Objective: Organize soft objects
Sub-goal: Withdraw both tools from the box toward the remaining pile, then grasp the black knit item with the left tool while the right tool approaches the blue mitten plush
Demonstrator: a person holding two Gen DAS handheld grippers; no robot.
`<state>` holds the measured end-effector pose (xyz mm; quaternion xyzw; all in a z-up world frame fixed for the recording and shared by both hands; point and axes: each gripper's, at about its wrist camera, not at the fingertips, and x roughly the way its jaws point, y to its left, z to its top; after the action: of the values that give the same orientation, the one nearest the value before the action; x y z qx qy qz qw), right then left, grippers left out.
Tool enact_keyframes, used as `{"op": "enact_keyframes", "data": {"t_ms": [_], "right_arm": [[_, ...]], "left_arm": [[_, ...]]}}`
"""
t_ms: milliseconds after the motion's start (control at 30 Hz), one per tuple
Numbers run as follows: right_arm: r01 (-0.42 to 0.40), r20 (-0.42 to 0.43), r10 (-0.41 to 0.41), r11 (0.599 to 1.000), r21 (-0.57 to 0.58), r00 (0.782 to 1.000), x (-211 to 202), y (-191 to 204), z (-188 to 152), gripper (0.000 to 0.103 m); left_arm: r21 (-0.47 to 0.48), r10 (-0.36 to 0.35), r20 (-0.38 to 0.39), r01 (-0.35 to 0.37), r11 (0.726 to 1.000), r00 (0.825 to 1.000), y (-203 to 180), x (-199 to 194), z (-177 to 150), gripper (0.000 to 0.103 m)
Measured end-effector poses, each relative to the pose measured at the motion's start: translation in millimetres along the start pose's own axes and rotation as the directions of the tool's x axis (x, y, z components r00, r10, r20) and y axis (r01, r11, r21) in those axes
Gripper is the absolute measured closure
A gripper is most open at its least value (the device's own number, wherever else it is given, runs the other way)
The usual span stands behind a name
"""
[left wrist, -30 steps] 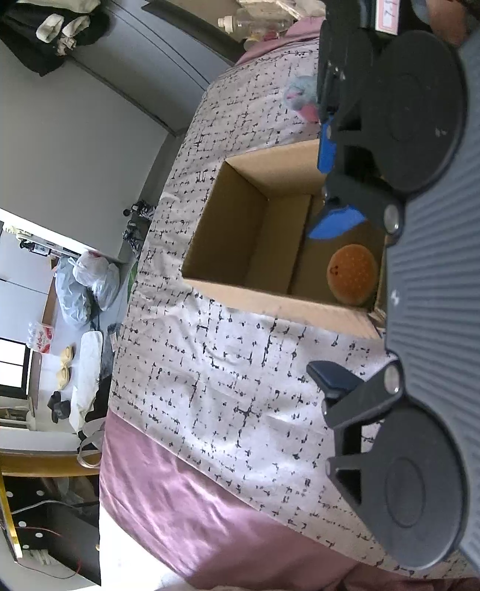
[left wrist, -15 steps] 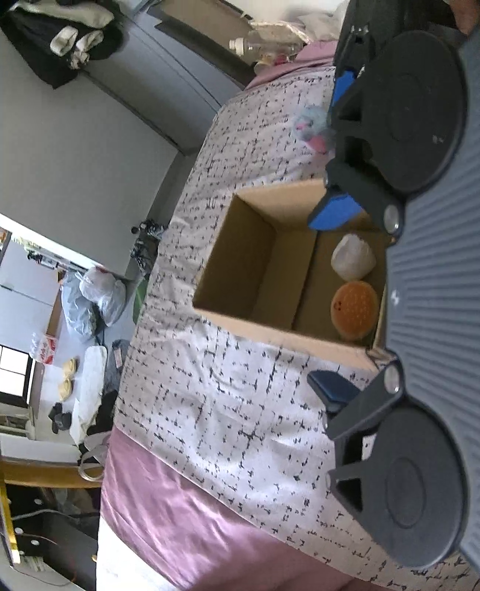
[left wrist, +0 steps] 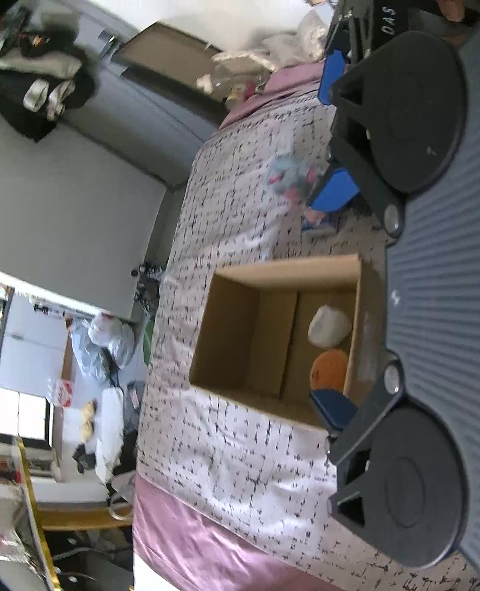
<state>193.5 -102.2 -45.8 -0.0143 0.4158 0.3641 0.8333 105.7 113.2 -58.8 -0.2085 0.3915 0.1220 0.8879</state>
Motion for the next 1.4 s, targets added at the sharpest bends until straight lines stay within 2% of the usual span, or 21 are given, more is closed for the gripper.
{"op": "enact_keyframes", "data": {"t_ms": [100, 233, 433, 833, 1133, 1400], "right_arm": [[0.01, 0.004, -0.01, 1.0, 0.015, 1.0, -9.3, -10.9, -8.5, 0.0], [-0.05, -0.01, 0.052, 0.991, 0.125, 0.999, -19.9, -29.7, -17.1, 0.0], [-0.039, 0.004, 0.039, 0.99, 0.138, 0.999, -35.6, -44.3, -31.6, 0.0], [-0.004, 0.012, 0.002, 0.984, 0.178, 1.0, -48.8, -84.4, -61.8, 0.0], [-0.011, -0.019, 0.017, 0.966, 0.257, 1.0, -35.6, -125.7, -78.7, 0.016], [-0.021, -0.065, 0.044, 0.95, 0.311, 0.997, -14.5, -157.4, -86.6, 0.026]], "left_arm": [[0.035, -0.016, -0.008, 0.016, 0.999, 1.0, -15.5, -2.2, -8.6, 0.001], [0.076, -0.003, -0.002, 0.003, 0.997, 1.0, -31.1, -2.1, -23.2, 0.001], [0.119, -0.017, -0.049, 0.023, 0.993, 0.999, -49.9, 4.7, -40.3, 0.0], [0.22, -0.051, -0.067, 0.065, 0.973, 0.996, -93.2, 16.3, -62.0, 0.0], [0.251, -0.072, -0.13, 0.103, 0.962, 0.989, -118.3, 45.8, -77.8, 0.003], [0.233, -0.036, -0.167, 0.075, 0.97, 0.985, -126.3, 79.4, -74.3, 0.017]]}}
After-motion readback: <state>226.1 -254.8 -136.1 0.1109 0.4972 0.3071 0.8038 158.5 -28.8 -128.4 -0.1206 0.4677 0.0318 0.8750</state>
